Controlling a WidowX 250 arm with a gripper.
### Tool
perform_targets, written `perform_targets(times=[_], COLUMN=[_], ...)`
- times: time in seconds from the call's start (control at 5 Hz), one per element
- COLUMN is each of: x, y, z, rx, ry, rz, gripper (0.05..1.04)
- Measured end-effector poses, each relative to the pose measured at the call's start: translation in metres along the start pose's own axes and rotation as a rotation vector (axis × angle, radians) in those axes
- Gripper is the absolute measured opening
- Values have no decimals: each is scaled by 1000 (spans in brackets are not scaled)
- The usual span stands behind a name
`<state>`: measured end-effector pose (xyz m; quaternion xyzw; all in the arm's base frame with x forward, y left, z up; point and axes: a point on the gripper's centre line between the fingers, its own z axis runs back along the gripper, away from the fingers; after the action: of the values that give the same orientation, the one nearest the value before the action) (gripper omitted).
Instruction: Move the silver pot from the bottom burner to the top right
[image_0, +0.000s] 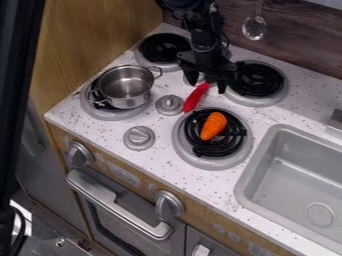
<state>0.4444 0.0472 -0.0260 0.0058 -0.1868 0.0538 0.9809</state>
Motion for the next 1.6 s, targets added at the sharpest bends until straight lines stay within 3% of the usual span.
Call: perform_targets(times=[0.2, 0.4, 0.6, 0.8, 1.2, 1.6], x=[-16, -23, -19, -7, -9, -33], y=[0, 8, 18, 34, 58, 92], z=[-16, -19, -6, 21, 44, 42], rx=[0, 14, 21, 18, 56, 91], ry=[52, 44, 4, -77, -117, -48], rz=[2, 35, 77, 120, 142, 218], gripper=[994, 994, 994, 994, 994, 994])
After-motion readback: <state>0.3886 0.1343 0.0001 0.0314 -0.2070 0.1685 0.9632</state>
